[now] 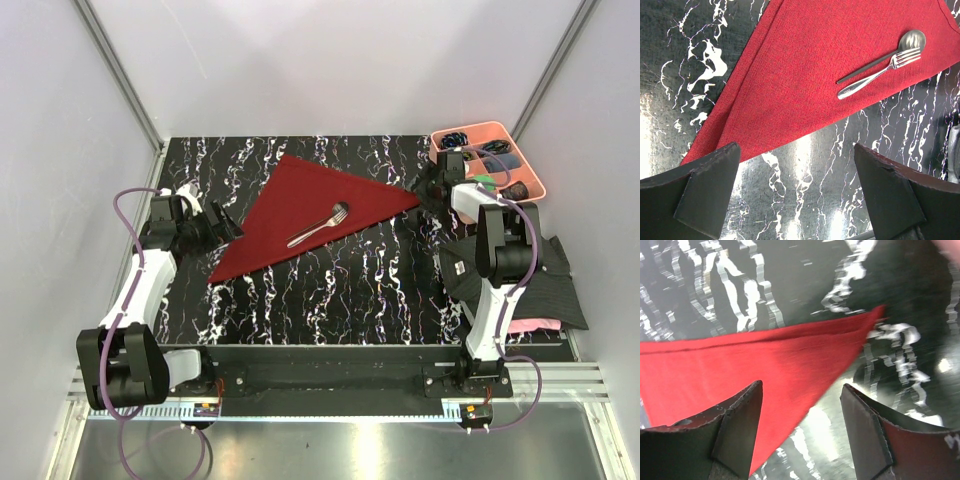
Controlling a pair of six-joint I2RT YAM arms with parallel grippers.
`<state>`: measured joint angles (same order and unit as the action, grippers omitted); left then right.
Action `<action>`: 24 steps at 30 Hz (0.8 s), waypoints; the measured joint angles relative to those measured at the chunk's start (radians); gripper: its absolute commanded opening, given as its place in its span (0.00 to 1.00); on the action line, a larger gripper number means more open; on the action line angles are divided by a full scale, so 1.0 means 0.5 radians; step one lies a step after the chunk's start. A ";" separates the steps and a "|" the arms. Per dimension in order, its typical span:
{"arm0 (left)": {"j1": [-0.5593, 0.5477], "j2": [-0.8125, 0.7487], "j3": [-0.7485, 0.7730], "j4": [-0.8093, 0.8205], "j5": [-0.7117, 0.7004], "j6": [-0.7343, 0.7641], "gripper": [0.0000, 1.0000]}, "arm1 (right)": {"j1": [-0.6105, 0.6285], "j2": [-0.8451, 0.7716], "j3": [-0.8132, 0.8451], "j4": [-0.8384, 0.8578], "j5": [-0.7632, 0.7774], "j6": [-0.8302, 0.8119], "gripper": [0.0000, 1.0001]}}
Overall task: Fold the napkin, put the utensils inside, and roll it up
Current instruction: Fold the napkin at the center of the board.
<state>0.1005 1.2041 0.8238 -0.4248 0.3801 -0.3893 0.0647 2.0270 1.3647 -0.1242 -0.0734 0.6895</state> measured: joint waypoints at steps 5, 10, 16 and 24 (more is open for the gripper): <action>0.000 0.000 0.000 0.000 0.001 0.000 0.99 | -0.066 0.046 -0.001 0.008 0.002 0.009 0.72; 0.000 0.001 0.000 0.000 0.002 0.000 0.99 | -0.085 0.046 -0.001 0.034 0.008 0.014 0.71; 0.000 0.001 0.000 0.000 0.002 0.000 0.99 | -0.089 0.047 -0.017 0.069 0.034 0.048 0.66; 0.000 0.001 0.000 0.000 0.002 0.000 0.99 | -0.090 0.047 -0.089 0.120 0.138 0.096 0.57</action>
<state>0.1005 1.2045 0.8238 -0.4248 0.3813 -0.3893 0.0196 2.0502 1.3201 -0.0643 -0.0044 0.7376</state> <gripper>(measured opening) 0.987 0.590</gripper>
